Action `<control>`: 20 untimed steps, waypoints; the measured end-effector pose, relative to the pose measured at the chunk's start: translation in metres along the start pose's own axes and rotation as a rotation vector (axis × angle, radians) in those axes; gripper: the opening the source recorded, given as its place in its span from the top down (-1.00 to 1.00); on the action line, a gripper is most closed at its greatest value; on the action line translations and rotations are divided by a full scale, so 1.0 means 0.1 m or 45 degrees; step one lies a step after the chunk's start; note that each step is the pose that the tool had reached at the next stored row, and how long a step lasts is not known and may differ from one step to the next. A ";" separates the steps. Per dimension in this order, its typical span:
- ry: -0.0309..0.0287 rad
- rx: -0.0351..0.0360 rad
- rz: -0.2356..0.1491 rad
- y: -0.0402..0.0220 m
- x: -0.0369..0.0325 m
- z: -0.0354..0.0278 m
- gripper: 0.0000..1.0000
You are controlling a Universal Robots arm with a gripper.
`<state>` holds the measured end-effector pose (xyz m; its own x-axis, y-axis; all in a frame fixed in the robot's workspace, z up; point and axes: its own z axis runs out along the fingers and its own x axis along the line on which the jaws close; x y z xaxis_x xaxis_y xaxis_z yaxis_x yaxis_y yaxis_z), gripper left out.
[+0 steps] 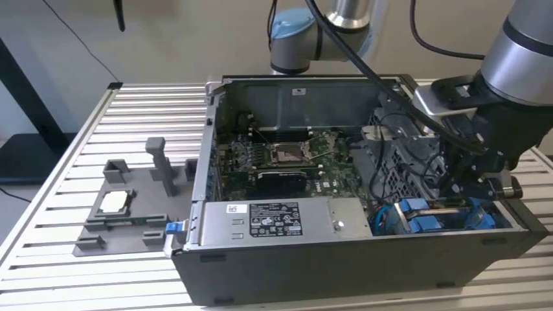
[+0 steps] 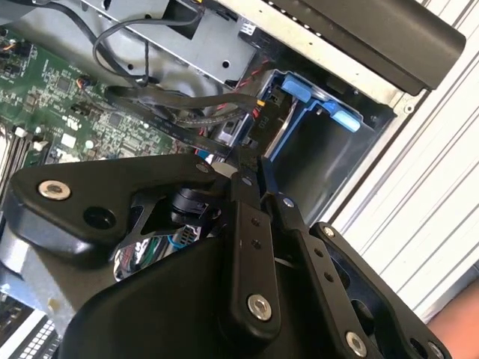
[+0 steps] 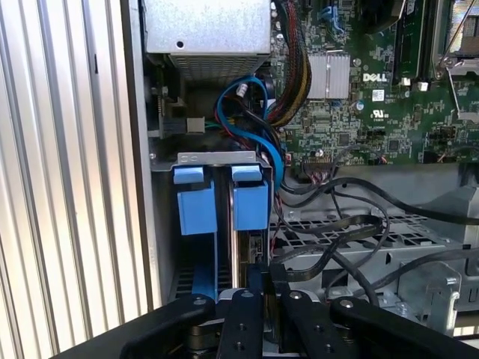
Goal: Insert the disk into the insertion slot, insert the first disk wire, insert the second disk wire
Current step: 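Insert the second disk wire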
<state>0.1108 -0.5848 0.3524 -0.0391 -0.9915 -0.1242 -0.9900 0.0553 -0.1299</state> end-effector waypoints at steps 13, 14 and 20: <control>0.0000 0.0044 0.000 -0.012 0.001 0.060 0.69; 0.0000 0.0044 0.000 -0.015 0.001 0.063 0.69; -0.0001 0.0053 -0.001 -0.016 -0.011 0.085 0.69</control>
<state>0.1135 -0.5828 0.3444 -0.0386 -0.9915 -0.1243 -0.9894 0.0553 -0.1340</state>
